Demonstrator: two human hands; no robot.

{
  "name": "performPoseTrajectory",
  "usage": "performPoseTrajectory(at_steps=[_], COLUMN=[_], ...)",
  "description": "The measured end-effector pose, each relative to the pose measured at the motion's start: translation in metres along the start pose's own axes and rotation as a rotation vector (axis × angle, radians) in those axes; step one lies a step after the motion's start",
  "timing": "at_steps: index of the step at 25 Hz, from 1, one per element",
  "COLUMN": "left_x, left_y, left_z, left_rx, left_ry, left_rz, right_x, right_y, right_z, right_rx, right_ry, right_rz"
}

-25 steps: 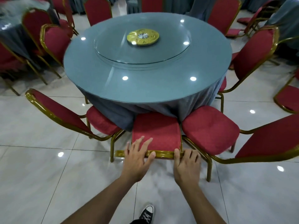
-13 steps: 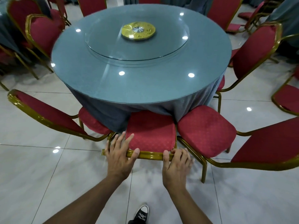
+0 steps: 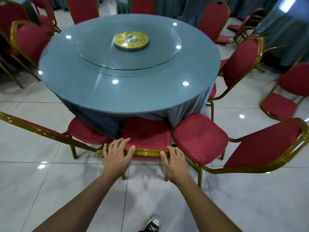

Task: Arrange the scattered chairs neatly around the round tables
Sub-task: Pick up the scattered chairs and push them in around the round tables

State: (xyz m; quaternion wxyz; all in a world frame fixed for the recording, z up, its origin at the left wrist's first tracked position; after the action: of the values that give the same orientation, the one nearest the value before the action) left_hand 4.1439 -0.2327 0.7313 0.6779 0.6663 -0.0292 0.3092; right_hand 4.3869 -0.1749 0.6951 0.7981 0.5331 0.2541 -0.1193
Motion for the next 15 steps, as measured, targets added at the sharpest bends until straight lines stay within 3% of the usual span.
performPoseTrajectory(at_steps=[6, 15], left_x=[0.109, 0.288], left_y=[-0.023, -0.099], left_z=[0.007, 0.025], left_rx=[-0.004, -0.068], left_ry=[-0.216, -0.350], left_rz=[-0.044, 0.030], right_x=[0.045, 0.184], right_y=[0.056, 0.179], right_z=[0.016, 0.017], right_rx=[0.093, 0.216], right_ry=[0.006, -0.060], right_rz=[-0.060, -0.058])
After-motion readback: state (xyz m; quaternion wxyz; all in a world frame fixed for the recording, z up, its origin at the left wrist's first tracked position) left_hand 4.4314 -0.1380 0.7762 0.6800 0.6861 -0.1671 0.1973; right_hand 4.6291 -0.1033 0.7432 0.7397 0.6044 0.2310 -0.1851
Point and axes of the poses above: each hand's wrist, its own z-axis away from the middle knuckle, its own y-axis out of the back of the hand, x = y × z, the point moved 9 cm from there along -z, towards the middle knuckle, and after that the axes turned 3 degrees about -x, right-handed, at the moved point
